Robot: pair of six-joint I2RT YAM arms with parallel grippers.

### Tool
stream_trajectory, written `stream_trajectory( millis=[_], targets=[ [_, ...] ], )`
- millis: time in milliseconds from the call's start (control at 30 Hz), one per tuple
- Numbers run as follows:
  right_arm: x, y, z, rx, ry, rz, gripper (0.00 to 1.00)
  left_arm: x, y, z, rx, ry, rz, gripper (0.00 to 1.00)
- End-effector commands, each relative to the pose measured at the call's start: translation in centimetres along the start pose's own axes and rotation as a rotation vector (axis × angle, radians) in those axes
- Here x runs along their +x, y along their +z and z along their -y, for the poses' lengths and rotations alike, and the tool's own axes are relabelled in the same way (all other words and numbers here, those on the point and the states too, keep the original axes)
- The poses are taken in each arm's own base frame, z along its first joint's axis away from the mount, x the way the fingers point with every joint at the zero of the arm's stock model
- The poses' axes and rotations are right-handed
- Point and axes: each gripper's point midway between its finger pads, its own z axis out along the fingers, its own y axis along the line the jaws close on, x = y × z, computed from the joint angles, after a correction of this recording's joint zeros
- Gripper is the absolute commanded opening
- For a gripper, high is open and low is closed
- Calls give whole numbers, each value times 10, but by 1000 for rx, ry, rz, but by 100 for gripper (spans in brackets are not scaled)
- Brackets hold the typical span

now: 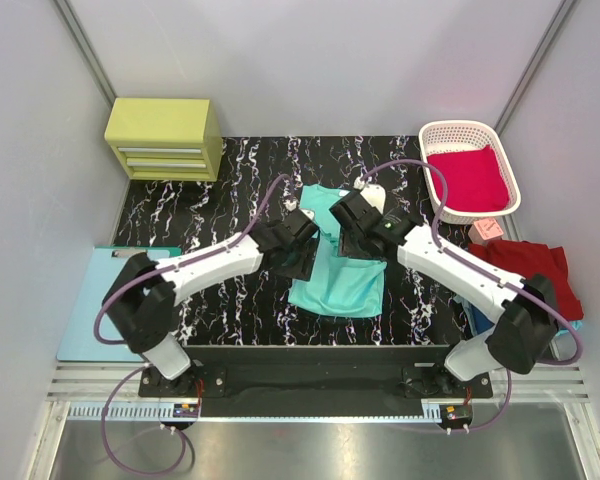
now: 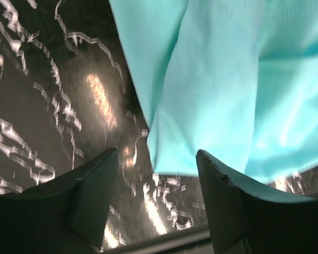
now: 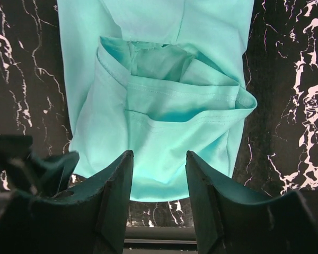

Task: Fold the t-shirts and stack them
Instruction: Grab one side of the 2/3 rectangular tshirt with both arms

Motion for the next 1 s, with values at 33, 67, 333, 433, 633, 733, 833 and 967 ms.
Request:
stream_trajectory(
  millis=[33, 67, 333, 433, 633, 733, 833, 967],
  targets=[
    [-16, 1, 1, 25, -26, 41, 52, -34, 27, 9, 26, -11, 66, 63],
    [-15, 1, 3, 28, -26, 38, 51, -35, 34, 8, 25, -17, 57, 63],
    [-18, 2, 18, 43, -14, 35, 50, -69, 46, 25, 79, -11, 89, 61],
    [-21, 4, 24, 51, -10, 35, 50, -84, 41, 32, 99, -7, 125, 62],
    [-25, 7, 34, 69, -5, 36, 50, -92, 54, 27, 64, -13, 93, 58],
    [-22, 11, 40, 78, 1, 23, 50, -99, 46, 27, 85, -22, 138, 59],
    [-21, 15, 43, 82, 6, 9, 49, -101, 47, 32, 116, -17, 142, 60],
    [-21, 18, 42, 79, 9, 3, 49, -88, 67, 30, 100, -22, 80, 57]
  ],
)
